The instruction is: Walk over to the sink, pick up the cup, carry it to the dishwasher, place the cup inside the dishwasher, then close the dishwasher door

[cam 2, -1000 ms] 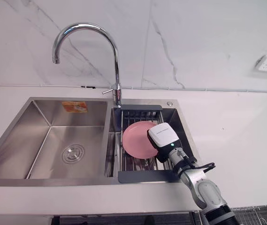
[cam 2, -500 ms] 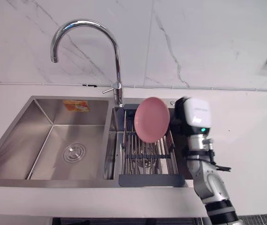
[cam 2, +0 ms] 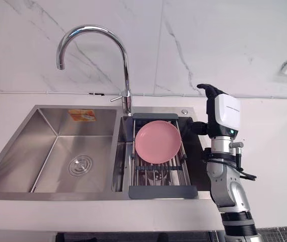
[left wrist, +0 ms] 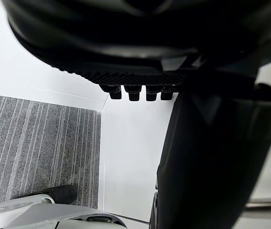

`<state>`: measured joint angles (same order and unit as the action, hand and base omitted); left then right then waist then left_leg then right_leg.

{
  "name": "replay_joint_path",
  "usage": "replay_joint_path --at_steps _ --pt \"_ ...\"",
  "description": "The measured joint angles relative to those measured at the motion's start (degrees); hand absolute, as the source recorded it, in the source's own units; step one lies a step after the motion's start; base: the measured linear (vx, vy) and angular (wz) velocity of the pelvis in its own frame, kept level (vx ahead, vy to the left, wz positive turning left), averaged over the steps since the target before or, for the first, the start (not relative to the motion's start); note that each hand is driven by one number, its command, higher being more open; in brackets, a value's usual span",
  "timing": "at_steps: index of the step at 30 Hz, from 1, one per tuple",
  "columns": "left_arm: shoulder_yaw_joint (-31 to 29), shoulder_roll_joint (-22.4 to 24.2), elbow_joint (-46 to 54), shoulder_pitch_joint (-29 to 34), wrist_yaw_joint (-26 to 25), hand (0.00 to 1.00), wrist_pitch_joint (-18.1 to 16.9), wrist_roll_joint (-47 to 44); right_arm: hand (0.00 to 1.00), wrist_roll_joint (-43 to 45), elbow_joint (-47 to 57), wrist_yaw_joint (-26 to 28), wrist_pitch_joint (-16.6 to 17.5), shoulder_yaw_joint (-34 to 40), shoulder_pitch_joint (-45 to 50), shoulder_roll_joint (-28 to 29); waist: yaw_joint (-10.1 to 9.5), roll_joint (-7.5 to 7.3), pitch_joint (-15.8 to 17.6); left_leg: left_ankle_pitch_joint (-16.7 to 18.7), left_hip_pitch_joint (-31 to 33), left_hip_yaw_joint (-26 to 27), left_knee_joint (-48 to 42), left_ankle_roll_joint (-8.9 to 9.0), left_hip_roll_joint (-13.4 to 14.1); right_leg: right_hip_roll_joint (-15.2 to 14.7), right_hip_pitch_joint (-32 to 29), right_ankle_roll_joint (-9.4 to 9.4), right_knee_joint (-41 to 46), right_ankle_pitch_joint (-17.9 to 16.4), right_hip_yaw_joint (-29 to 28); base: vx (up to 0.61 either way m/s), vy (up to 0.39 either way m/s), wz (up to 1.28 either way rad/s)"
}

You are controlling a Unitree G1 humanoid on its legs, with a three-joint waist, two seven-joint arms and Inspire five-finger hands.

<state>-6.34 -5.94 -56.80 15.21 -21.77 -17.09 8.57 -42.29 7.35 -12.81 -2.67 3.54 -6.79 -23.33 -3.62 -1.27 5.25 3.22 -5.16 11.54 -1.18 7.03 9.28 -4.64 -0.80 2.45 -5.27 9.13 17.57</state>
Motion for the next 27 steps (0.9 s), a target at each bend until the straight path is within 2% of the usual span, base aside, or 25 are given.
replay_joint_path --at_steps 5,10,13,23,27 --pt "-0.4 -0.1 0.0 0.2 0.6 1.00 0.0 -0.7 1.00 -0.2 1.0 9.5 4.2 0.0 2.7 -1.9 0.04 -0.36 -0.2 0.0 -0.1 0.0 0.2 -0.02 -0.2 -0.1 0.0 0.02 0.0 0.0 0.1 0.00 0.000 0.00" --pt "-1.2 -0.3 -0.1 0.5 0.9 1.00 0.0 -0.7 1.00 -0.6 6.7 20.5 12.0 -1.5 5.3 -4.9 0.29 -1.38 -0.8 0.0 0.0 0.0 0.3 -0.07 -0.3 -0.3 0.0 0.03 0.0 0.0 0.2 0.00 0.000 0.00" --pt "-1.2 -0.8 -0.1 0.6 1.0 1.00 0.0 -0.7 1.00 -0.9 8.1 25.5 14.4 -4.2 5.3 -6.4 0.37 -2.16 -1.3 0.0 0.1 -0.1 0.3 -0.11 -0.3 -0.3 0.1 0.03 0.0 0.0 0.2 0.00 0.000 0.01" --pt "-1.2 -1.1 -0.2 0.7 1.8 1.00 0.0 -0.7 1.00 -5.4 8.7 35.7 14.5 -8.6 5.3 -8.7 0.43 -2.59 -1.6 -0.1 0.1 -0.2 0.5 -0.22 -0.4 -0.4 0.0 0.04 0.0 0.0 0.5 0.00 0.000 0.00" --pt "-1.2 -1.1 -0.3 0.6 1.9 1.00 0.0 -0.8 1.00 -7.6 8.9 37.0 14.3 -9.0 5.4 -8.7 0.43 -2.64 -1.5 -0.1 0.1 -0.2 0.5 -0.23 -0.5 -0.4 0.0 0.04 0.0 0.0 0.5 0.00 0.000 0.00"
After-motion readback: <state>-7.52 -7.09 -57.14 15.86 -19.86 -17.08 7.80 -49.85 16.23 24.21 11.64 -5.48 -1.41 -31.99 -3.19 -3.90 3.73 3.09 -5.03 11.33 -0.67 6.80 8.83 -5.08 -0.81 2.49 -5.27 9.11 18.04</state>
